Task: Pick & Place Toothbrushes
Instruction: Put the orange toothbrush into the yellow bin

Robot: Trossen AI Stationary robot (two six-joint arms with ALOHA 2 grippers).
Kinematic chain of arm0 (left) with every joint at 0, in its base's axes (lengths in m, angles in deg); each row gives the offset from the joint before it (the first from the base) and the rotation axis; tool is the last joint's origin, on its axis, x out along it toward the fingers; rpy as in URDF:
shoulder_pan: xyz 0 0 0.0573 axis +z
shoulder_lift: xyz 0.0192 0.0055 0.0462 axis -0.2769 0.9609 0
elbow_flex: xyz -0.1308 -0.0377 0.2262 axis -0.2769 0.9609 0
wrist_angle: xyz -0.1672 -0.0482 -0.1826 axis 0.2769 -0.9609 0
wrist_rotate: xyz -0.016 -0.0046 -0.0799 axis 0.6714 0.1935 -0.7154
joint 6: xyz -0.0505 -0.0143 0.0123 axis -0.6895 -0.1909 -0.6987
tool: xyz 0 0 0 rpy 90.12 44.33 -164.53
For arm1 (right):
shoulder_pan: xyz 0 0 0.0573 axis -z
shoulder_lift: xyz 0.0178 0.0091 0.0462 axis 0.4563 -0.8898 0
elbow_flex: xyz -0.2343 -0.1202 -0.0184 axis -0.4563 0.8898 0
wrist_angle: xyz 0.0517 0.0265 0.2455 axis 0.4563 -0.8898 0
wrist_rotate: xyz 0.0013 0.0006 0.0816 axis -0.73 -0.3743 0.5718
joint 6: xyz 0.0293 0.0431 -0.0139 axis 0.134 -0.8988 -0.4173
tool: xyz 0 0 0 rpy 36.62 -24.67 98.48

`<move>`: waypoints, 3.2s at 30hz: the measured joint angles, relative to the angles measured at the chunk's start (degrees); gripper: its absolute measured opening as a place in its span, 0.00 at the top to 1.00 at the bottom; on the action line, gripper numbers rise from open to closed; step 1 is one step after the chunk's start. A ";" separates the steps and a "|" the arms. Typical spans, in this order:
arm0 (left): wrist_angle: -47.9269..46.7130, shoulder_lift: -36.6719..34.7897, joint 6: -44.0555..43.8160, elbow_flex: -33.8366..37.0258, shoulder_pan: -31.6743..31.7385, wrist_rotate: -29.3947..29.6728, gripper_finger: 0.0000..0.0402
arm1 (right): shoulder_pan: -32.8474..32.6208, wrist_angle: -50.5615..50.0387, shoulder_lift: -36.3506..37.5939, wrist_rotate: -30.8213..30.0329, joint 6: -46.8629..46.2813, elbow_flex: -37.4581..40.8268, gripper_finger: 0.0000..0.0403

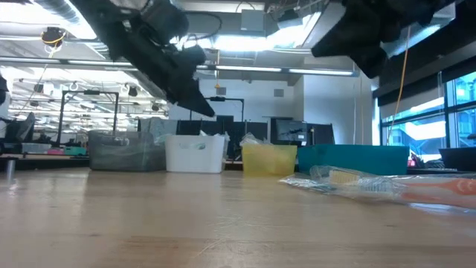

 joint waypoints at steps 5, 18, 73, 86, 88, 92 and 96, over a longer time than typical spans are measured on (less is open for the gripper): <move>-3.54 -5.15 -2.98 1.77 -4.28 0.07 0.99 | 0.00 -1.08 -0.02 0.01 3.27 -2.73 0.99; -0.02 -9.67 -15.78 11.10 -16.79 4.68 0.99 | 0.00 -26.25 -3.25 5.18 -0.64 -17.85 0.99; -8.52 -9.63 -20.13 11.13 -21.65 4.63 0.99 | 2.25 -33.59 -32.15 22.54 -40.09 -20.41 0.52; -8.65 -9.63 -20.13 11.13 -21.65 4.66 0.99 | 2.25 -38.25 -32.28 24.76 -45.05 -20.39 0.70; -8.67 -9.63 -20.13 11.13 -21.65 4.66 0.99 | 2.25 -39.73 -32.28 25.13 -46.19 -20.39 0.73; -8.68 -9.63 -20.10 11.13 -21.65 4.66 0.99 | 2.25 -41.43 -32.28 25.52 -47.70 -20.39 0.79; -8.70 -9.63 -20.04 11.13 -21.65 4.66 0.99 | 2.25 -41.58 -32.28 25.53 -47.69 -20.39 0.85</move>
